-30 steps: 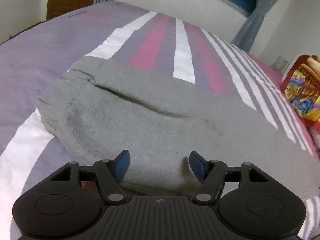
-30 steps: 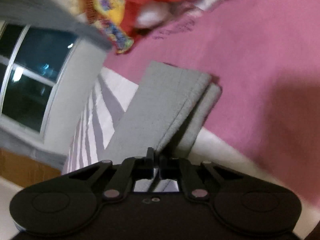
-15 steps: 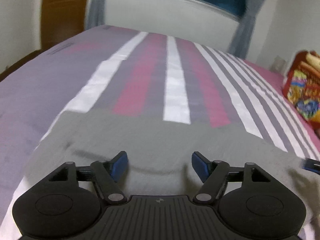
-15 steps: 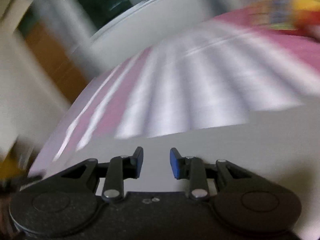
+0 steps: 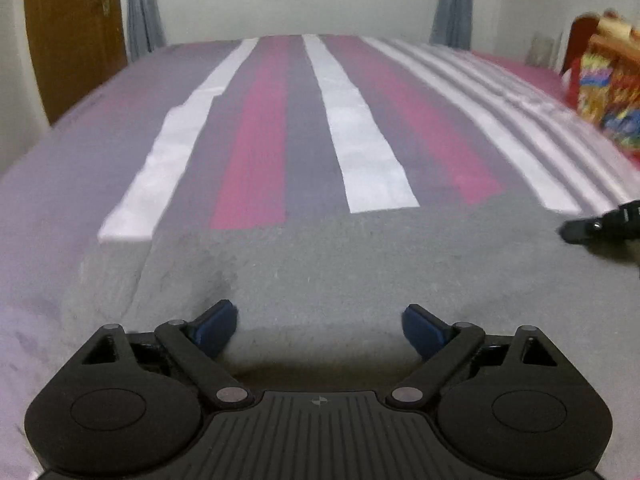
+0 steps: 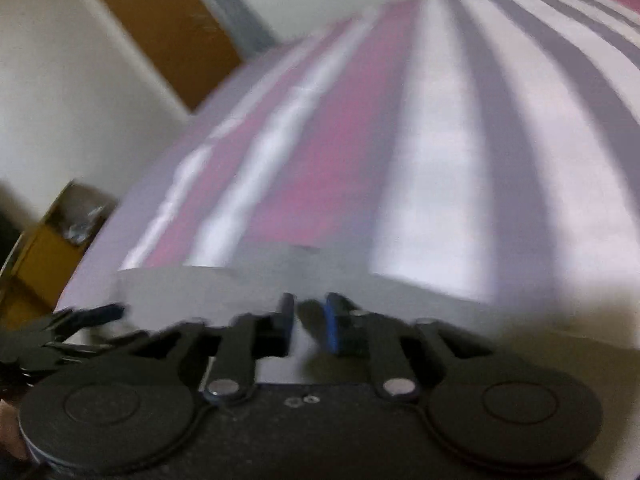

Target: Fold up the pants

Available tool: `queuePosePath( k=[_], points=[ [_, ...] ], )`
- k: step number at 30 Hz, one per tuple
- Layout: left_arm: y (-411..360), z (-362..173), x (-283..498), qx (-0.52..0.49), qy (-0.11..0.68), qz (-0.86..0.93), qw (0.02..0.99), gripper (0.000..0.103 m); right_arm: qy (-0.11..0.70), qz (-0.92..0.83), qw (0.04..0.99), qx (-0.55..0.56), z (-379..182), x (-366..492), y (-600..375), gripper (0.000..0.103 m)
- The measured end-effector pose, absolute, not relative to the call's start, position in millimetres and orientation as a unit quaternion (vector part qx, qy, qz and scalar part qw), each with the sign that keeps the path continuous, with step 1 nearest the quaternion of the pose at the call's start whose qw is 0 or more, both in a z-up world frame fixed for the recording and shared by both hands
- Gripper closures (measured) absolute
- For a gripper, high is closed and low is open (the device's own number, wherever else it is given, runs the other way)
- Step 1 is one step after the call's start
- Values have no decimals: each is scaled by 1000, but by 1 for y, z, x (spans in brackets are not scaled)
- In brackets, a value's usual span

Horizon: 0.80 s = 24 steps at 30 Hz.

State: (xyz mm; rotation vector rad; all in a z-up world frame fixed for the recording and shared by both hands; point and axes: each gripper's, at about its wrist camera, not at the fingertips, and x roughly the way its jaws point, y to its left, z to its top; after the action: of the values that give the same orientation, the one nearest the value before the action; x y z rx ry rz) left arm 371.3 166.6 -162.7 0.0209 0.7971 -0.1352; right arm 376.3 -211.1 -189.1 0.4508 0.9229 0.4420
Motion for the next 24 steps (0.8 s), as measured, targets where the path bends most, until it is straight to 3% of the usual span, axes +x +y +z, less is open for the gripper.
queuePosePath(
  k=[2,4,7,9,12,13,14,15,16,24],
  points=[
    [165,-159,359,20,382,-67,921,12,424,170,863,215,-181,356,-260,103],
    [162,-158,347,25,382,-63,922,9,409,131,877,218,-176,324,-321,93],
    [162,-162,334,18,393,-68,917,0,385,71,878,276,-178,278,-429,96],
    [159,-164,322,9,399,-63,915,0,369,4,877,309,-175,247,-494,103],
    [160,-161,309,-18,402,-54,914,0,338,-127,872,329,-162,197,-572,100],
    [160,-162,307,-22,403,-52,913,0,321,-146,868,350,-156,177,-588,66],
    [159,-161,302,-26,404,-50,913,0,293,-147,873,362,-148,153,-600,48],
    [158,-161,297,-28,406,-50,912,0,275,-142,876,370,-146,134,-610,22],
    [157,-162,292,-26,408,-49,911,0,266,-137,875,381,-146,114,-617,19],
    [150,-160,276,-30,416,-33,908,0,236,-117,811,521,-195,62,-615,52]
  ],
)
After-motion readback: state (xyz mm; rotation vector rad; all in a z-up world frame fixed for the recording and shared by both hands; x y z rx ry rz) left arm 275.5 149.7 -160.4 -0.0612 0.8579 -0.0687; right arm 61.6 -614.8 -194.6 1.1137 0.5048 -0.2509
